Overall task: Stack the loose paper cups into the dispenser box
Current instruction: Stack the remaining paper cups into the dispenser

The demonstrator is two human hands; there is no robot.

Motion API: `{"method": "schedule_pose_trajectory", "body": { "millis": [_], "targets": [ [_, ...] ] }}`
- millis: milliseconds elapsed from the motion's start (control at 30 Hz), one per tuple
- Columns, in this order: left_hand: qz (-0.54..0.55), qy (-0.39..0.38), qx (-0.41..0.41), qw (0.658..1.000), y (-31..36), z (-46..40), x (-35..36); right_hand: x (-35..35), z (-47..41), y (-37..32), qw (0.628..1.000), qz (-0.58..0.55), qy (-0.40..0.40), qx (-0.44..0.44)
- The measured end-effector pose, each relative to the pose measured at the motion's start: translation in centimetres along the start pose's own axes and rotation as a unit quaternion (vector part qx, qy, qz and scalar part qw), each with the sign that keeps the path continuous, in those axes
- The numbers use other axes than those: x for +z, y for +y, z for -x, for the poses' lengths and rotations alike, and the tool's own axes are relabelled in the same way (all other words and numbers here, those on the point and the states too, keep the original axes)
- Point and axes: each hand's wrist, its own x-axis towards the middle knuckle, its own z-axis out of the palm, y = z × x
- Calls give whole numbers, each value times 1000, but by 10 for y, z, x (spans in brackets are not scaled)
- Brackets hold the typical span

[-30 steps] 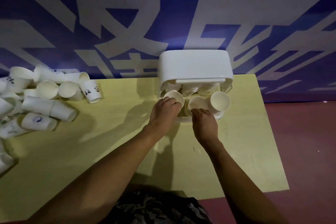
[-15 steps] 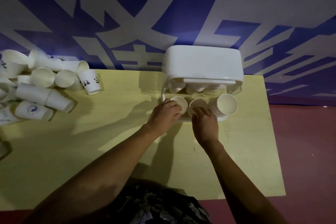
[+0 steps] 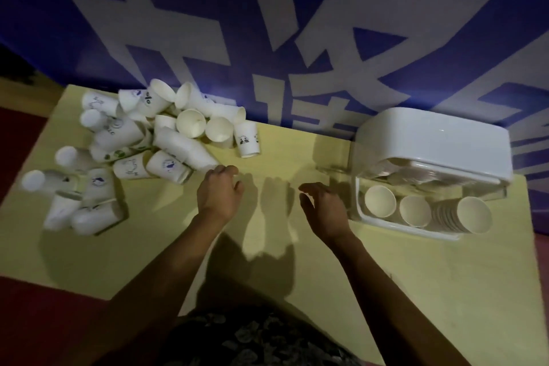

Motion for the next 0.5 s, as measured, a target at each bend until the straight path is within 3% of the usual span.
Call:
{"method": "schedule_pose_trajectory", "body": {
  "millis": [333, 500],
  "targets": [
    [21, 72, -65, 995, -110, -50, -50, 63, -83, -82, 996, 38, -74, -12],
    [-58, 8, 11, 998, -140, -87, -64, 83, -134, -104, 997, 43, -58, 19]
  ]
}}
